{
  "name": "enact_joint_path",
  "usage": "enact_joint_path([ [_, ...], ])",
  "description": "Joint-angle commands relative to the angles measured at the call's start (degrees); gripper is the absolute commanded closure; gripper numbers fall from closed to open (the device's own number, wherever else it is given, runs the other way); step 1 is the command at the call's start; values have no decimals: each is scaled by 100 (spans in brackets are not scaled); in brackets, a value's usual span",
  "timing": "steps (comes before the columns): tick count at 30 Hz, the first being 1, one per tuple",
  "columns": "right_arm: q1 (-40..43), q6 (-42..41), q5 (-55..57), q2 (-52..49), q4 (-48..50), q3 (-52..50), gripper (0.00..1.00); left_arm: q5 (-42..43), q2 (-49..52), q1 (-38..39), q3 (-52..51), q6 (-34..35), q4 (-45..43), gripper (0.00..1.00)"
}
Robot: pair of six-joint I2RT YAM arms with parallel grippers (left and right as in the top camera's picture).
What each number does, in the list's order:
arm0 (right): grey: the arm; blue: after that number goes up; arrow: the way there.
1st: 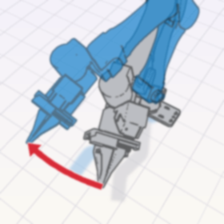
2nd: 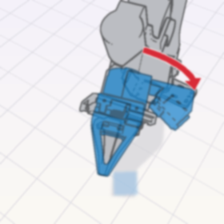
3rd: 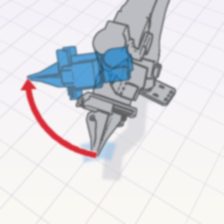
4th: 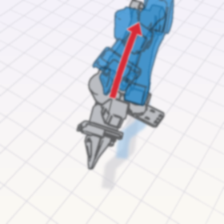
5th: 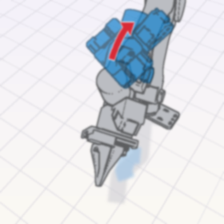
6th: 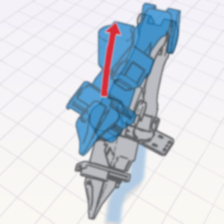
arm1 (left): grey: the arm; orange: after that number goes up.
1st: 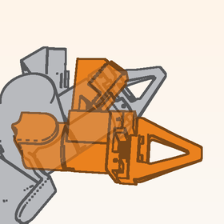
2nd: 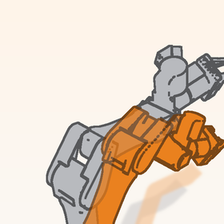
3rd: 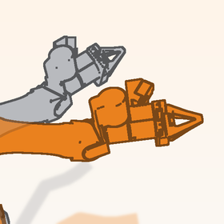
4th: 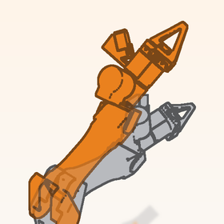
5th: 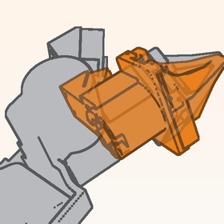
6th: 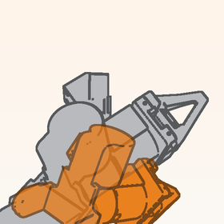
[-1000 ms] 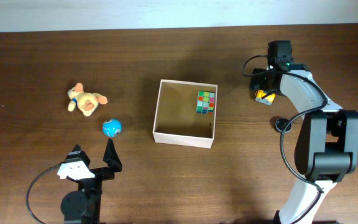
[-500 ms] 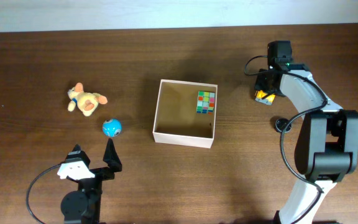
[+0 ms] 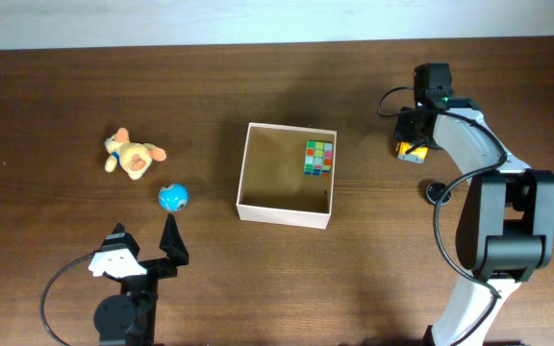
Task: Pack container
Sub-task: 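Close the right gripper on the truck's grey bed and lift, then carry the truck with the right gripper into the box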
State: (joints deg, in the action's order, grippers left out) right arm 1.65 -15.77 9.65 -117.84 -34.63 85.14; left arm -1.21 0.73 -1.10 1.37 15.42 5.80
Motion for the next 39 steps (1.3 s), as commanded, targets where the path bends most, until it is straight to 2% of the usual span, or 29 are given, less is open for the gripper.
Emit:
enact_joint_path([
  [1, 31, 98, 111, -52, -94, -22, 56, 83, -44, -31, -35, -94, -17, 1],
  [4, 28, 208, 92, -26, -160, 20, 59, 83, -44, -31, -35, -94, -17, 1],
  [19, 24, 487, -138, 649, -507, 232, 60, 83, -44, -31, -35, -94, -17, 1],
  [24, 24, 483, -573, 1088, -533, 232, 60, 83, -44, -31, -35, -94, -17, 1],
  [29, -7, 479, -1491, 1738, -662, 232, 59, 83, -44, -31, -35, -94, -17, 1],
  [39, -1130, 275, -1810, 2568, -955, 232, 60, 83, -44, -31, -35, -94, -17, 1],
])
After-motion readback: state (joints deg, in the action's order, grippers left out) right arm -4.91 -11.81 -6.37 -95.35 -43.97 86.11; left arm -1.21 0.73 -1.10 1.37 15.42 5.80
